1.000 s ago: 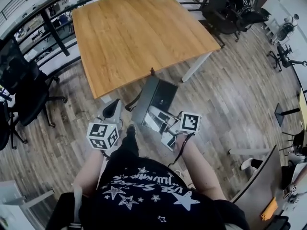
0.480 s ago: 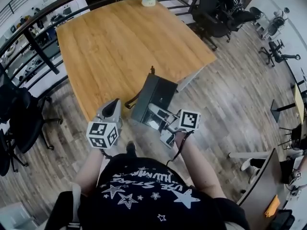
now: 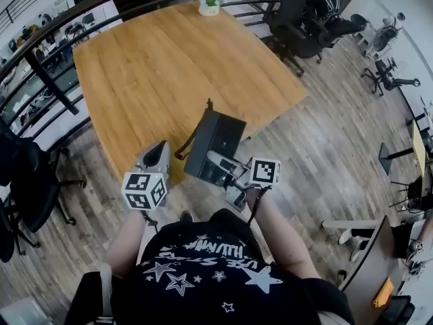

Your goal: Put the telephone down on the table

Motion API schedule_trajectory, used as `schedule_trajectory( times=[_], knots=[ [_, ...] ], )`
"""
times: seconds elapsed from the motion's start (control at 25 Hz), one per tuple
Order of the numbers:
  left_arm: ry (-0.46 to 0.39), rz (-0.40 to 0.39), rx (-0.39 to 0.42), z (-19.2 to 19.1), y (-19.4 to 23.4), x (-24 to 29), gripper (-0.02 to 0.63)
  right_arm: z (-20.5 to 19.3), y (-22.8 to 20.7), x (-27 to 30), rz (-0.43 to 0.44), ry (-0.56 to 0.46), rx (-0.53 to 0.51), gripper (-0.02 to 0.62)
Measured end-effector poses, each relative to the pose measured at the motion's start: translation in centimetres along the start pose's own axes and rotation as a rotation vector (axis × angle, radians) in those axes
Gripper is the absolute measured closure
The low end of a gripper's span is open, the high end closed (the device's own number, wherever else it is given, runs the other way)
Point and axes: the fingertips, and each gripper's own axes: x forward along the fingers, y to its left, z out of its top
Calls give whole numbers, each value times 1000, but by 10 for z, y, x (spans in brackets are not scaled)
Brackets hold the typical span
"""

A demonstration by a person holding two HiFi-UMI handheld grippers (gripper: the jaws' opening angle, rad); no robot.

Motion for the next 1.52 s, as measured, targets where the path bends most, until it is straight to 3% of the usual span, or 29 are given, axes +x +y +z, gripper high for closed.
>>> schedule_trajectory(
  times=[0.32,0.64,0.84,1.24,1.52],
  knots=[
    [34,44,-5,-3,9,41,604,43,-30,7,30,26,5,437],
    [36,222,-30,32,38,125,604,143,-77,48,108,169,-5,437],
    [19,322,-44,62,54,171,604,201,-96,70,124,252,42,437],
    [17,458,-64,89,84,233,604,273,-124,106,224,393,-21,437],
    [6,536,-65,100,100,270,604,305,-164,118,217,499,-26,437]
  ],
)
